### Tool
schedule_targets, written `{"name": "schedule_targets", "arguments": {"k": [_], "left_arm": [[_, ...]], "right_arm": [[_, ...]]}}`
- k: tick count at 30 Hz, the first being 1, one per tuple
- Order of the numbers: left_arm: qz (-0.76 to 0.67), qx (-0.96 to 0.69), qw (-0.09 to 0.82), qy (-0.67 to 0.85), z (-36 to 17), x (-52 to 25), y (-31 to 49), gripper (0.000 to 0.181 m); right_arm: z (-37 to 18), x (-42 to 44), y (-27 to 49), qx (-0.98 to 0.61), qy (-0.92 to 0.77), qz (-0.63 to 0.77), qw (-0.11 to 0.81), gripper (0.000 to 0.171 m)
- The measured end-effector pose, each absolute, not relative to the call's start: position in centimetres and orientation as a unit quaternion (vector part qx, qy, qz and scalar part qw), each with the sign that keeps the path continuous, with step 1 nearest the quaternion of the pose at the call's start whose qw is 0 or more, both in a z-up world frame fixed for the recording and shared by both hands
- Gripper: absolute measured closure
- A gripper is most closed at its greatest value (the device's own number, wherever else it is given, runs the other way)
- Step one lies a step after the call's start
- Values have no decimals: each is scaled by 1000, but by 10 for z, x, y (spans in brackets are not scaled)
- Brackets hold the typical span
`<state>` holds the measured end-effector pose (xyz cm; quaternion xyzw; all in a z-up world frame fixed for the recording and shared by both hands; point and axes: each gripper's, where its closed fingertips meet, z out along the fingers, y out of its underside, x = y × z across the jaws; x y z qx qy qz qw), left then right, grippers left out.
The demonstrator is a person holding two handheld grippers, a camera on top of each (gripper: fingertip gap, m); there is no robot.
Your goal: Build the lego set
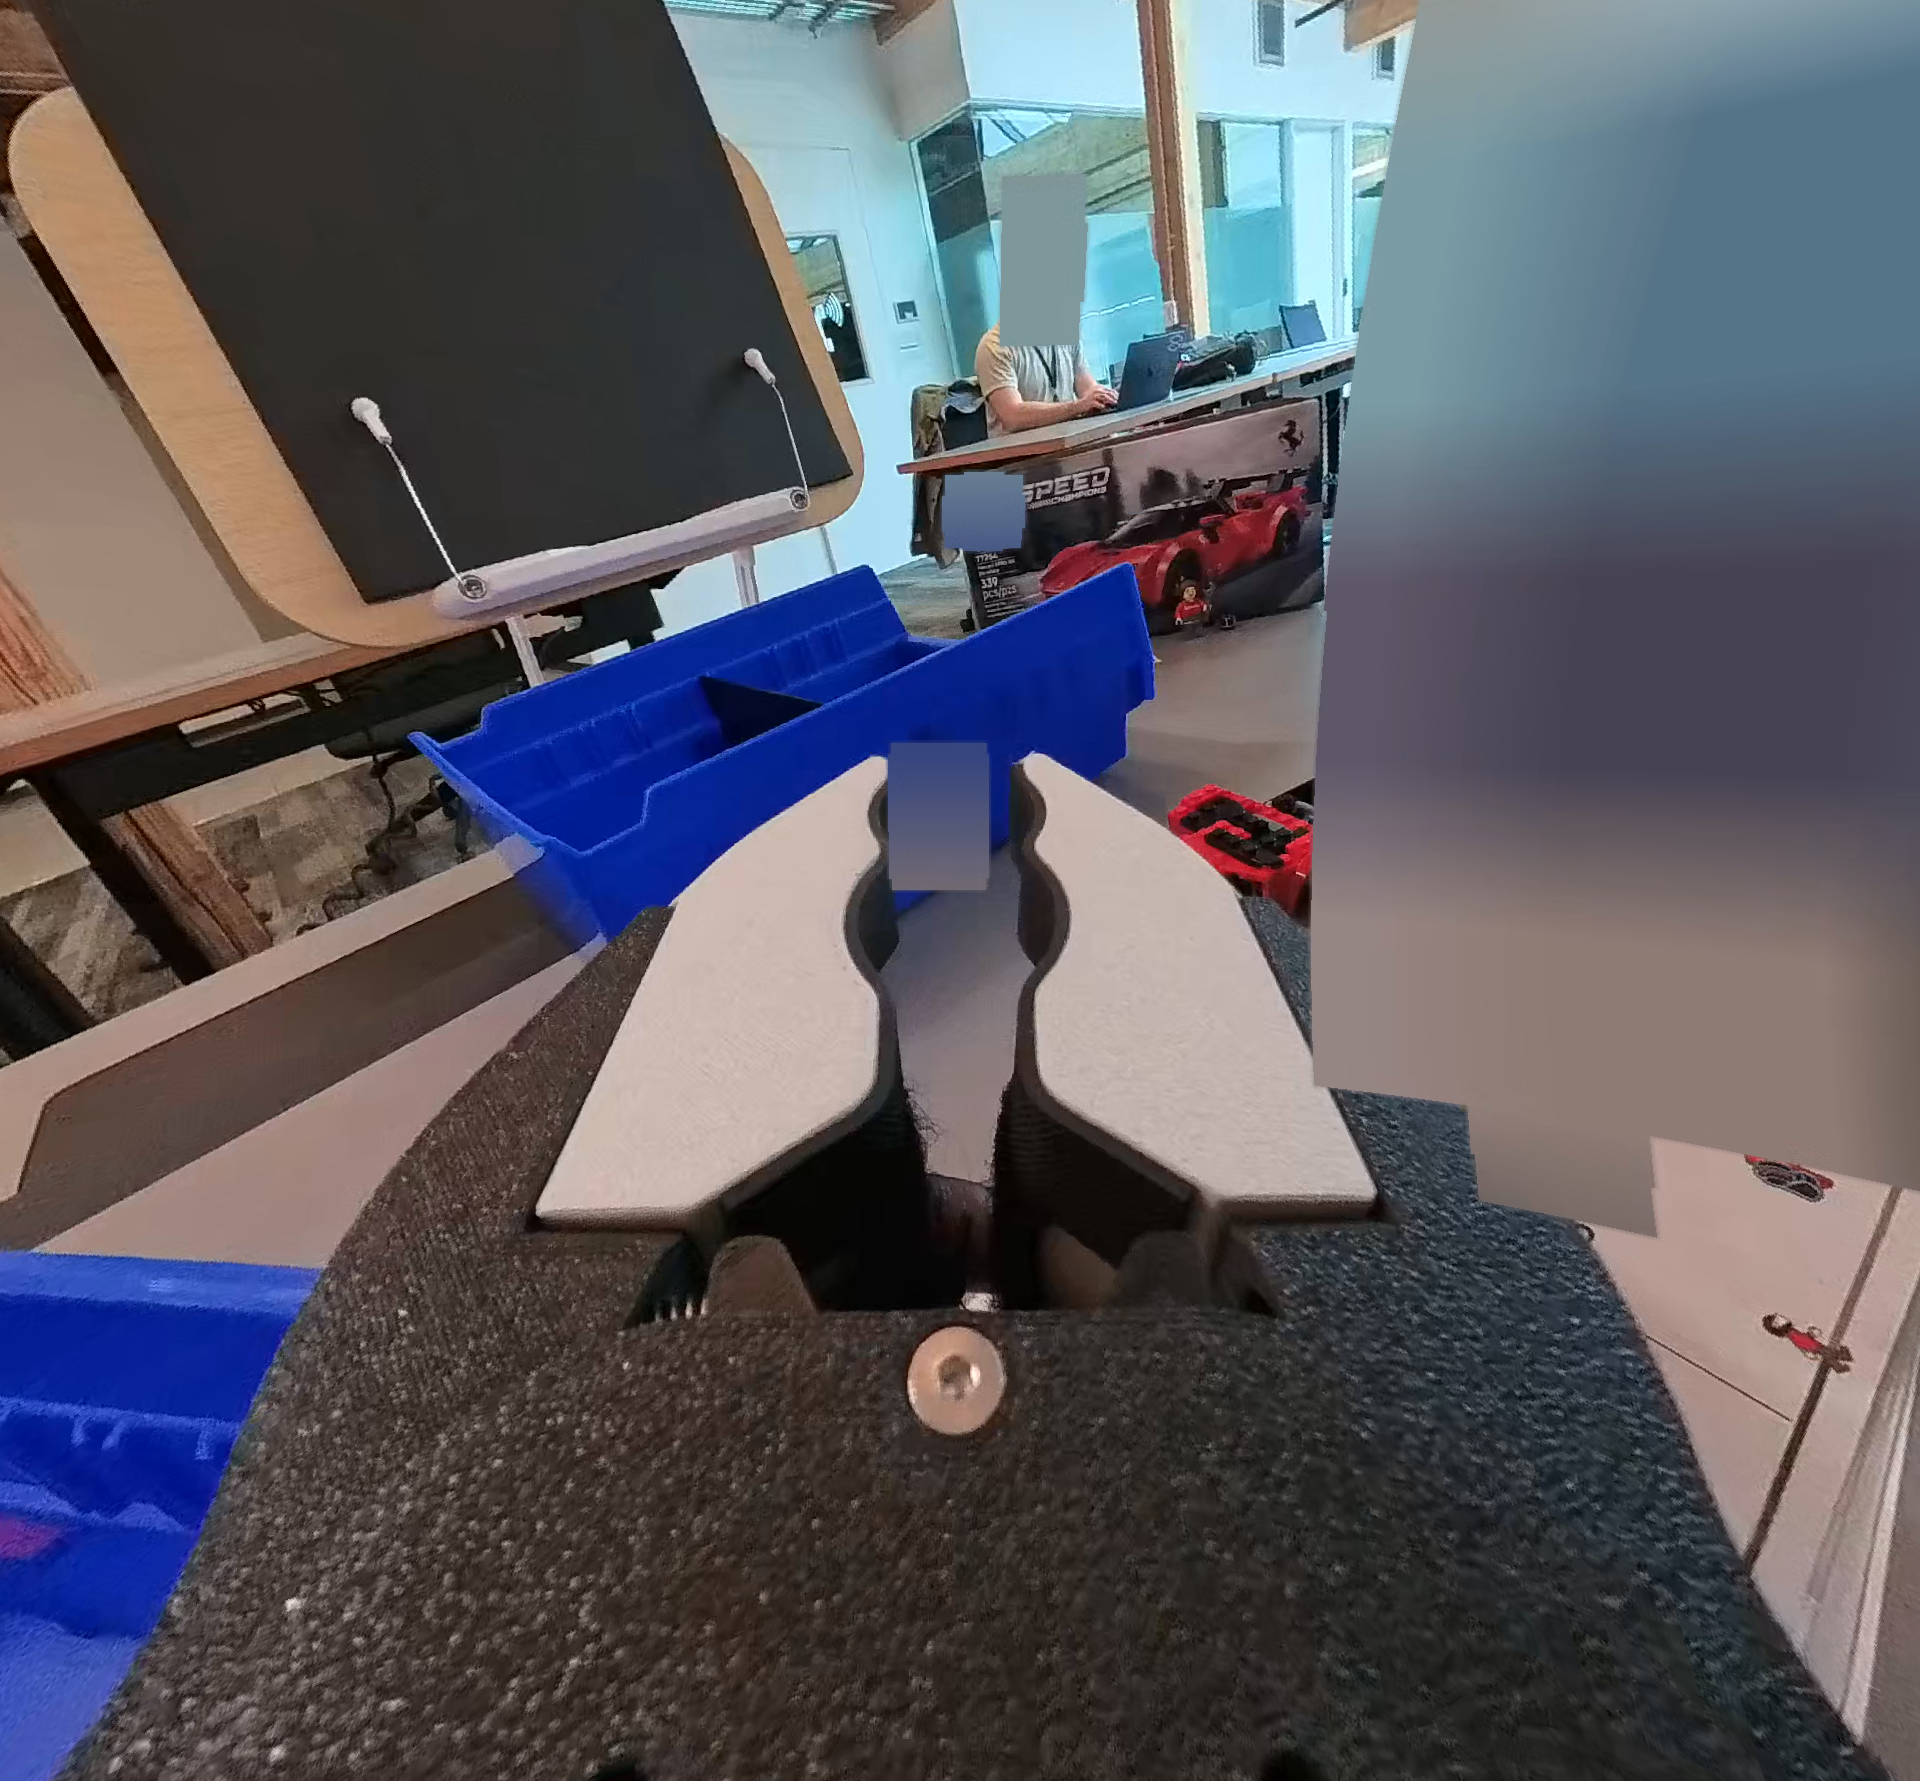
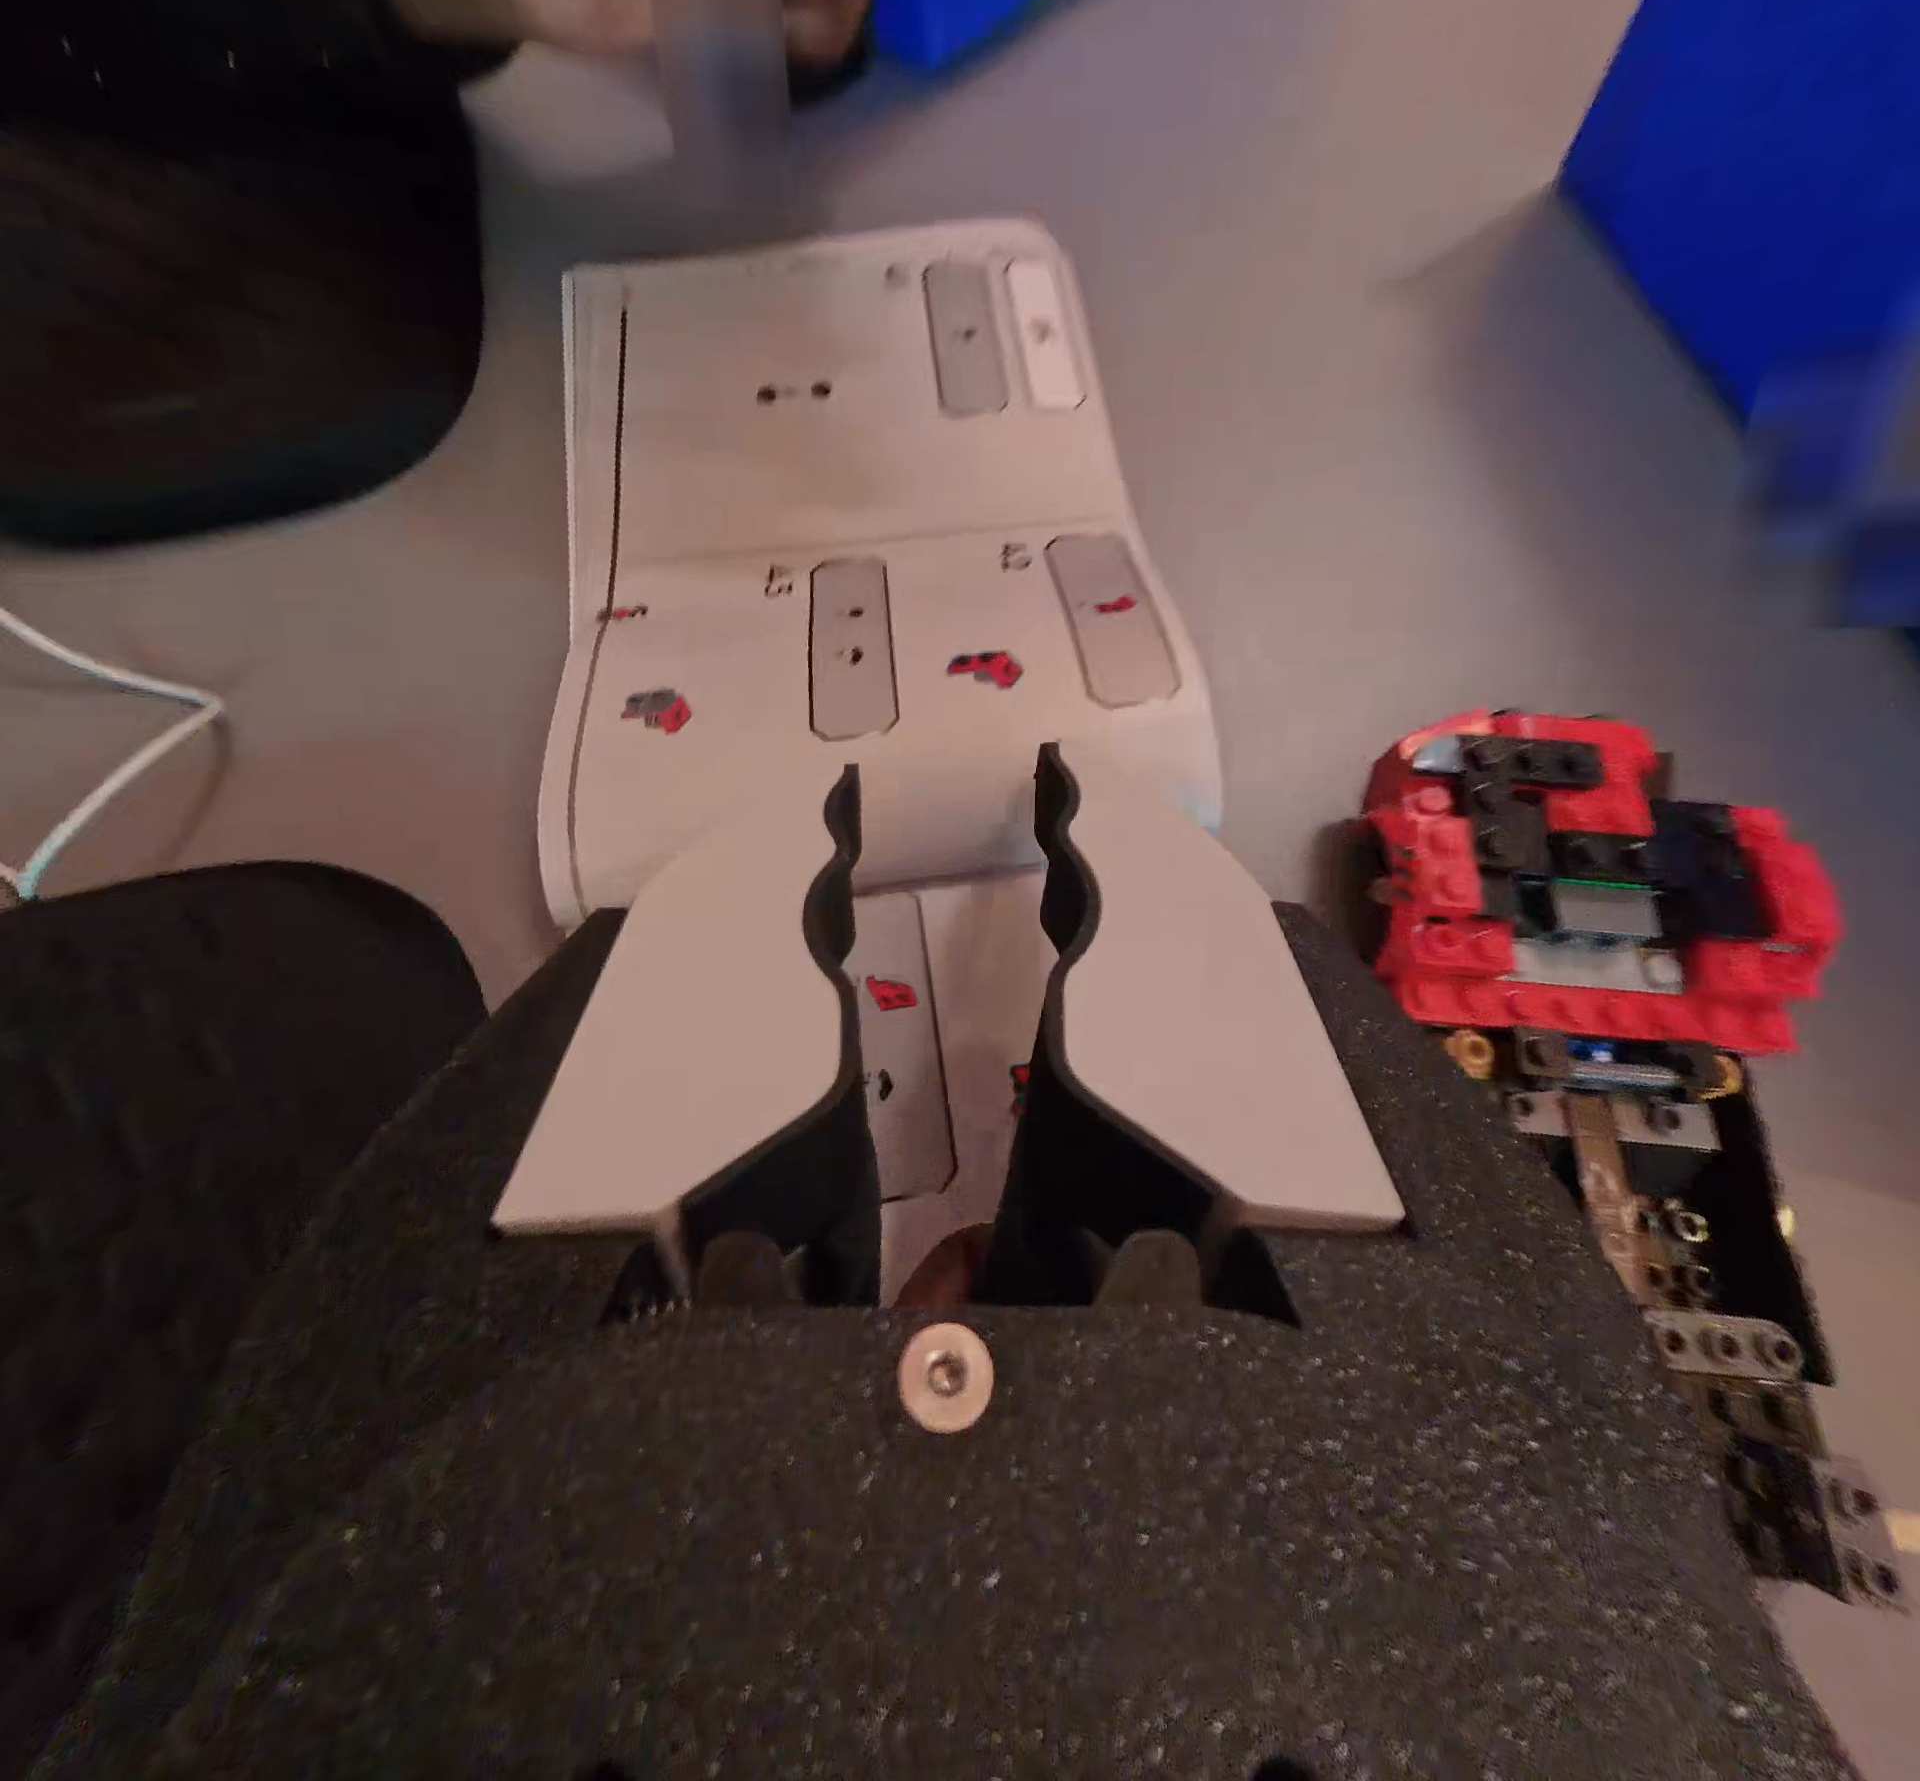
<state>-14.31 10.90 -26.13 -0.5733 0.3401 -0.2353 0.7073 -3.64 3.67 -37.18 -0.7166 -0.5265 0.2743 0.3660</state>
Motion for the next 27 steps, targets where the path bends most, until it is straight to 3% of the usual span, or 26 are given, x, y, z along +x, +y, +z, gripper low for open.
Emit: {"name": "schedule_targets", "arguments": {"k": [4,27], "left_arm": [[-243,-575,707,332,-260,-144,110,165],[-219,-569,708,357,-264,-141,109,167]], "right_arm": [[-385,-37,34,-735,-528,266,333,139],[-386,-37,33,-736,-525,273,330,139]]}}
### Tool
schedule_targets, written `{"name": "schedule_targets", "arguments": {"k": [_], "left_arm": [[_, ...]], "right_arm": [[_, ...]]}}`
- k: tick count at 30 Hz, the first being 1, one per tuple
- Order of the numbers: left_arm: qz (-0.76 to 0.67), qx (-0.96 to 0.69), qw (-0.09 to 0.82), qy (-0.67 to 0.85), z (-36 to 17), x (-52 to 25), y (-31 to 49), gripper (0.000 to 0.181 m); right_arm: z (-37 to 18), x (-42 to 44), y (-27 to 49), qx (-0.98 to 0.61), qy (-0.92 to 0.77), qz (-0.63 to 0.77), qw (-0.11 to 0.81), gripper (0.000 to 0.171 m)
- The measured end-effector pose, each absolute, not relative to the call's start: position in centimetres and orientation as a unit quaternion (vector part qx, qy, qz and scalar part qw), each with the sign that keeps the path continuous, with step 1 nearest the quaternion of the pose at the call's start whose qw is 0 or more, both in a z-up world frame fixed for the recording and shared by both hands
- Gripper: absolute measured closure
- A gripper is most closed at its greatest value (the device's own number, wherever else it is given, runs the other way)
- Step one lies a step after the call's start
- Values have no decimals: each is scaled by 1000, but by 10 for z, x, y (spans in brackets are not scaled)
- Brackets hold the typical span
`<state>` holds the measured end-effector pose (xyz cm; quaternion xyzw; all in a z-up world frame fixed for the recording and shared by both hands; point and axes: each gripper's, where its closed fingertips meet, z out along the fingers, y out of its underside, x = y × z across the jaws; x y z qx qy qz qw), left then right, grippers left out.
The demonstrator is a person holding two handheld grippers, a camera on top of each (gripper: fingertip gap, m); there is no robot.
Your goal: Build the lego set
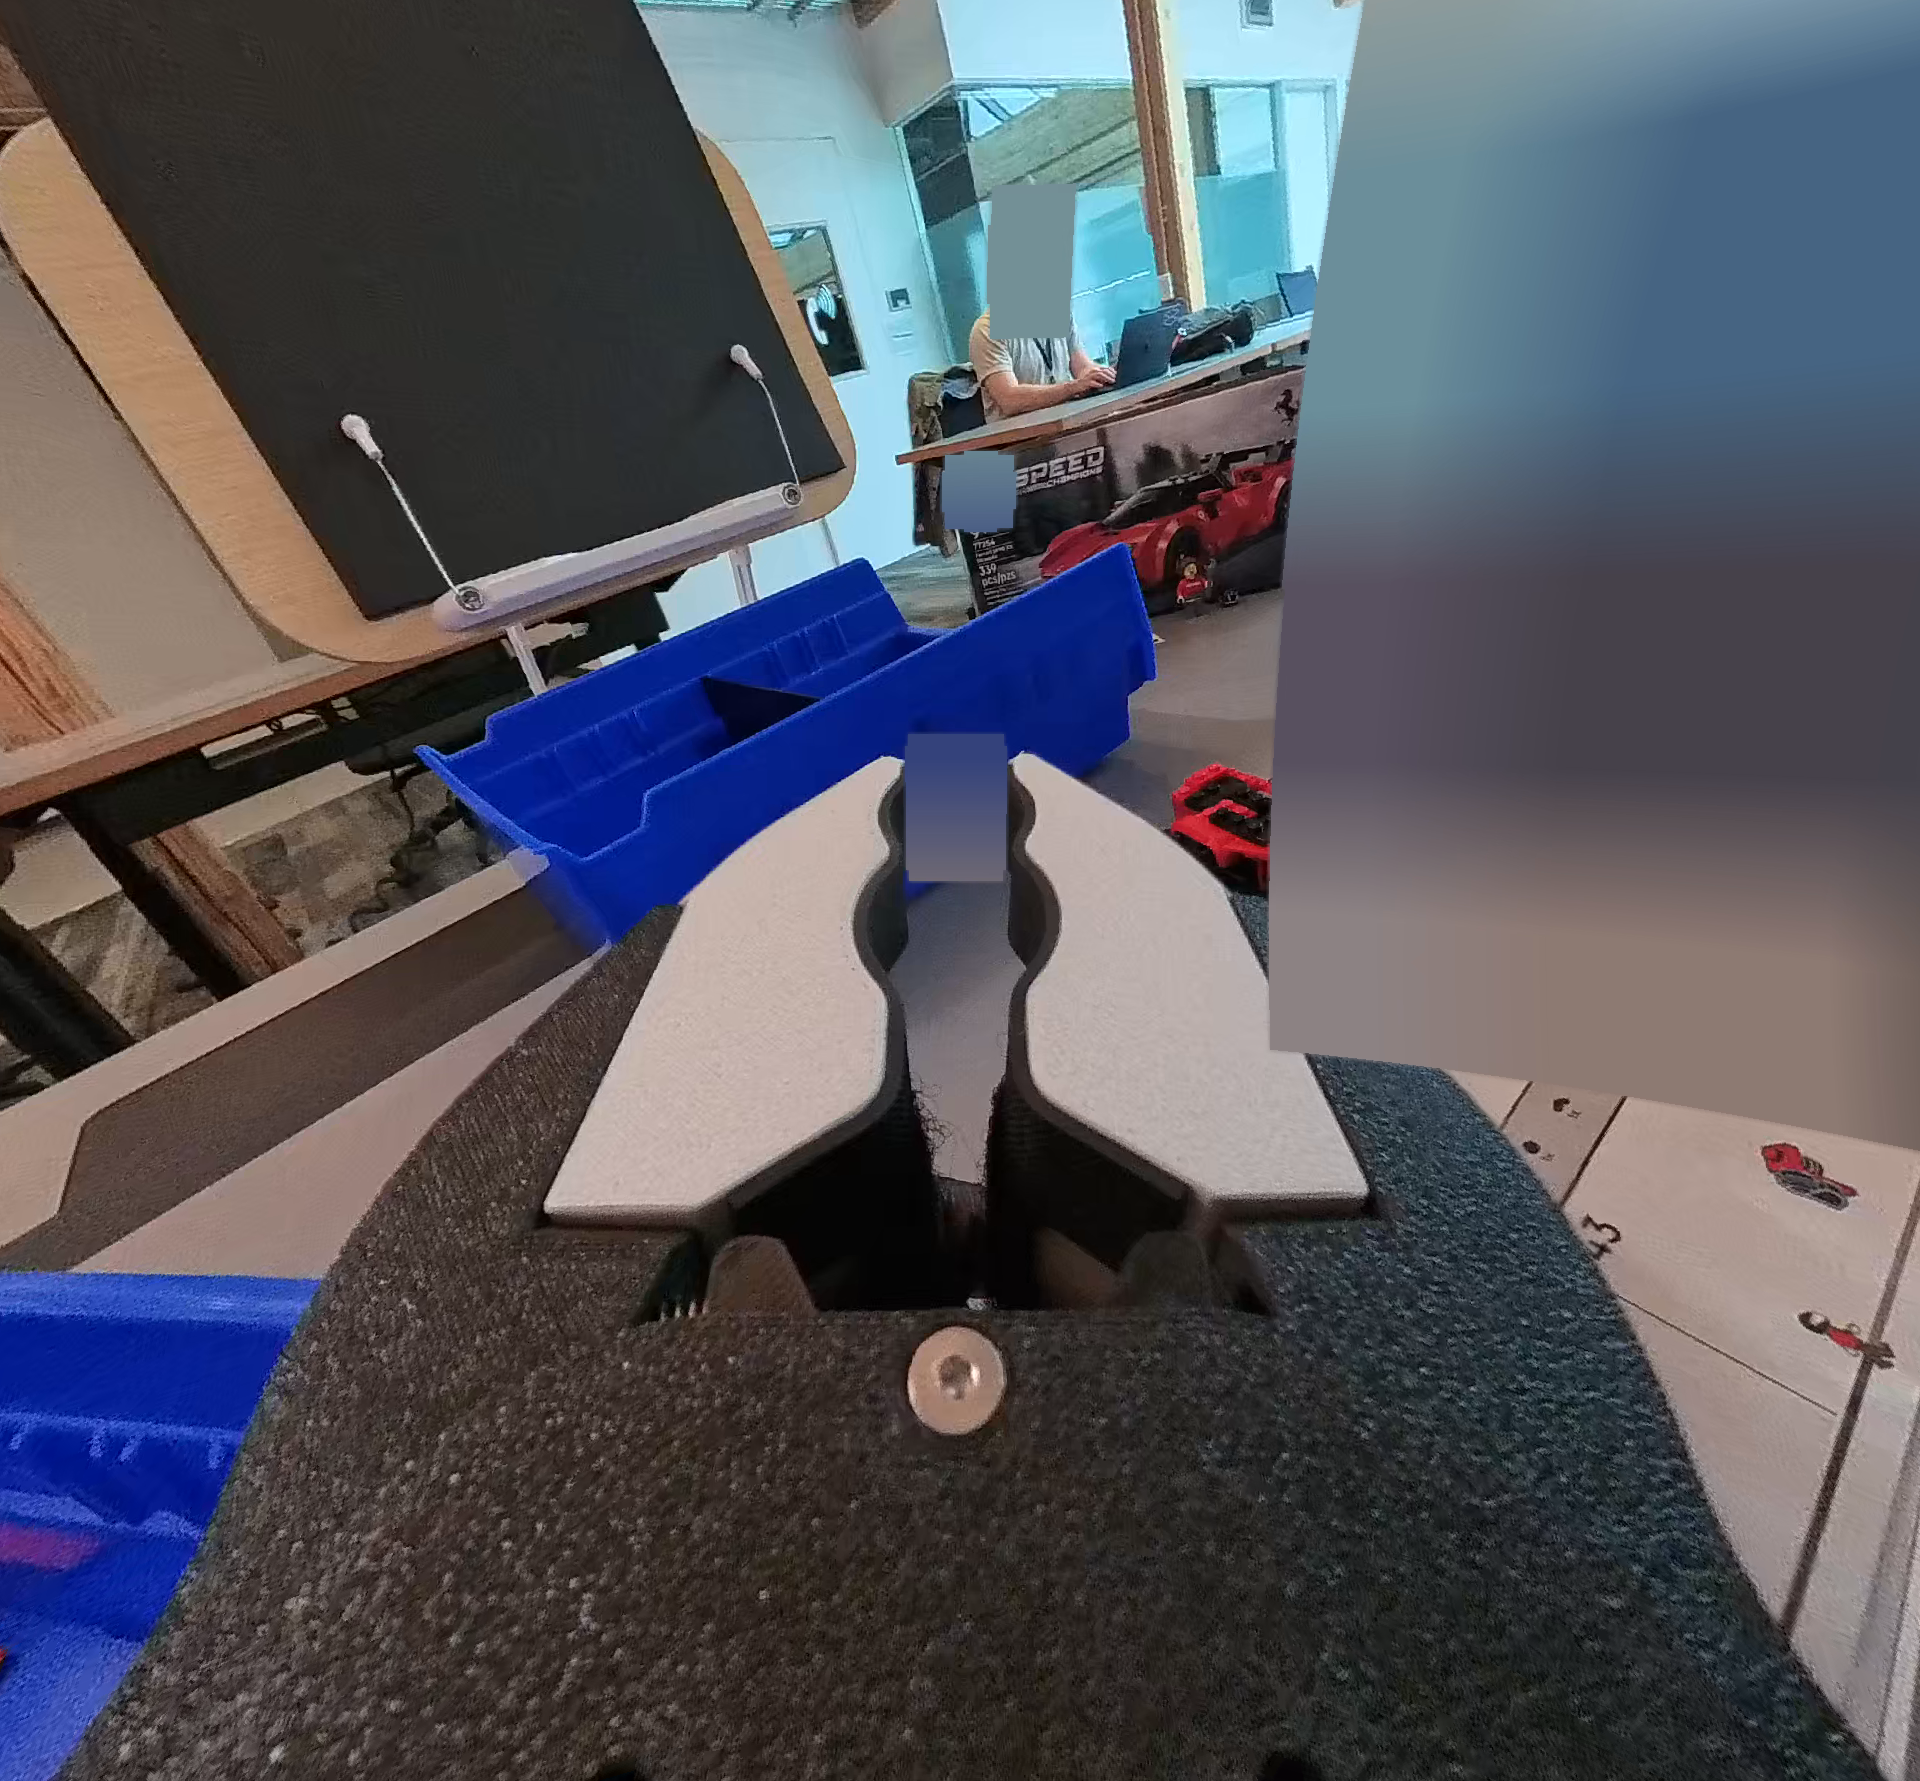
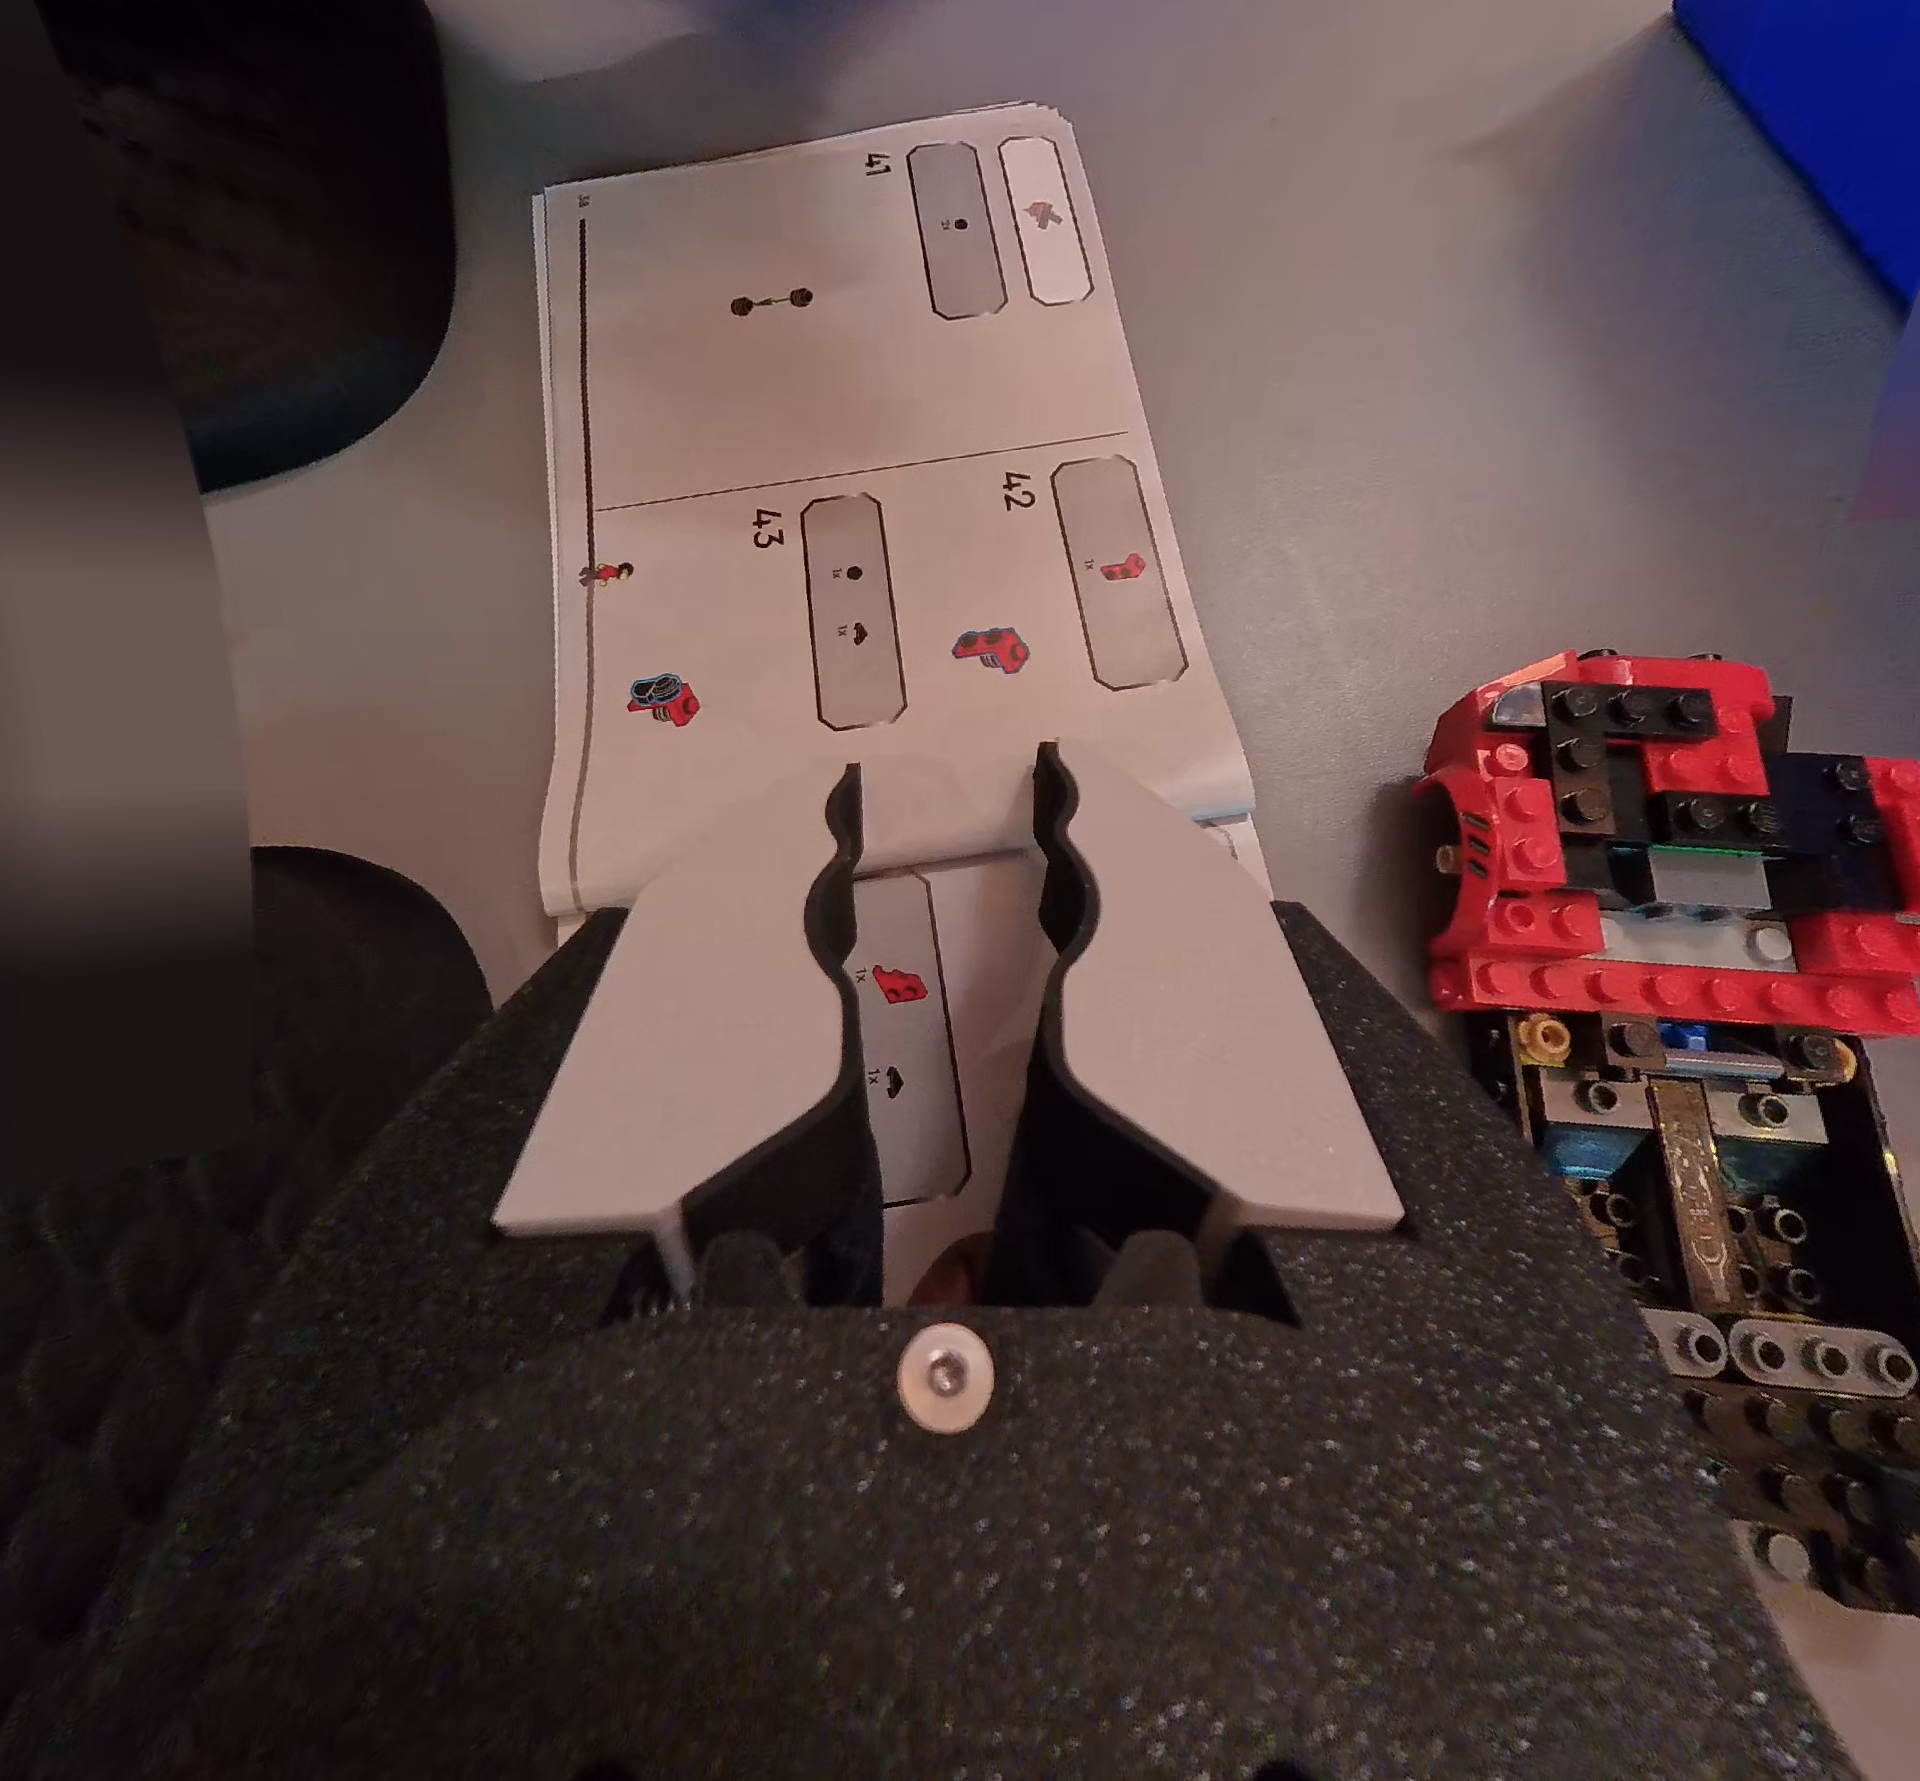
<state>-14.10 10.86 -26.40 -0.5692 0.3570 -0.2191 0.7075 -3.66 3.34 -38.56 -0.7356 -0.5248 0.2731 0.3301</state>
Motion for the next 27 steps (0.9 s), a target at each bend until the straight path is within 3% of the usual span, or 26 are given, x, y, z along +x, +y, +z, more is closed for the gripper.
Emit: {"name": "schedule_targets", "arguments": {"k": [15,19,22,25,27], "left_arm": [[-196,-576,680,409,-281,-130,106,167],[-191,-573,682,412,-281,-129,107,167],[-211,-564,693,396,-274,-132,105,167],[-275,-540,707,365,-257,-136,99,167],[-298,-537,712,341,-249,-141,99,167]], "right_arm": [[-386,-36,33,-735,-526,273,330,139],[-376,-40,30,-716,-532,292,346,122],[-340,-58,24,-713,-495,342,360,117],[-328,-82,8,-733,-524,278,333,121],[-330,-104,1,-735,-537,231,343,132]]}}
